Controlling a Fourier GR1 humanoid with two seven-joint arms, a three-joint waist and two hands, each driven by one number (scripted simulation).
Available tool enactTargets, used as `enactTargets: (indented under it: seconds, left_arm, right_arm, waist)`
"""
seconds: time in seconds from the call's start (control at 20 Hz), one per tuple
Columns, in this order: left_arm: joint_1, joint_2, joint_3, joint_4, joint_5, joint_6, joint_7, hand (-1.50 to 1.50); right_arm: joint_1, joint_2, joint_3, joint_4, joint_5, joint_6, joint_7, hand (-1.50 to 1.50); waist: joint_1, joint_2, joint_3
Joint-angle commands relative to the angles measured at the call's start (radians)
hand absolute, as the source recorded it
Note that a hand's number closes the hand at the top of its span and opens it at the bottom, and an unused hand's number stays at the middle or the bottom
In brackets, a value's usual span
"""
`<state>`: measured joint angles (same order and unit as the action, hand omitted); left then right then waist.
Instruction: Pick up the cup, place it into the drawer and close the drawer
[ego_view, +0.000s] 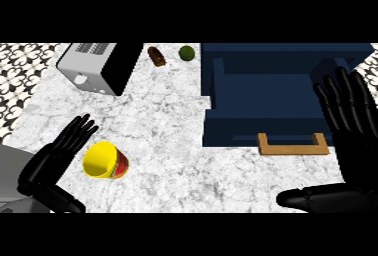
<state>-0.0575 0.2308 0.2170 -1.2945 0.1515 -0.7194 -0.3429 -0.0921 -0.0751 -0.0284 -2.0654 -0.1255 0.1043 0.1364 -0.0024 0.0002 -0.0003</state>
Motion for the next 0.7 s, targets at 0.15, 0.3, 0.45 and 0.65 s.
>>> enactTargets:
  seconds: [0.15,0.3,0.45,0.65]
  left_arm:
    - [-0.06,0.026,-0.019,0.23,-0.139,0.005,-0.214,-1.5]
    - [-0.084,0.043,-0.024,0.34,-0.17,0.003,-0.302,-1.5]
    - [-0.138,0.056,-0.012,0.346,-0.117,0.007,-0.223,-1.5]
    - [-0.187,0.046,-0.032,0.506,-0.185,0.063,-0.371,-1.5]
  right_arm:
    - [0.005,-0.032,-0.062,-0.037,-0.073,0.028,0.037,-1.5]
    - [-0.052,0.0,-0.018,0.055,0.012,-0.009,-0.014,-1.5]
    - [-0.008,0.005,0.022,-0.056,0.015,-0.016,0.067,-1.5]
    - [0.014,-0.004,0.005,-0.041,-0.006,0.011,0.036,-1.5]
  waist:
    - [-0.001,0.0,0.0]
    - [-0.001,0.001,0.0]
    - [-0.001,0.0,0.0]
    - [-0.007,0.002,-0.001]
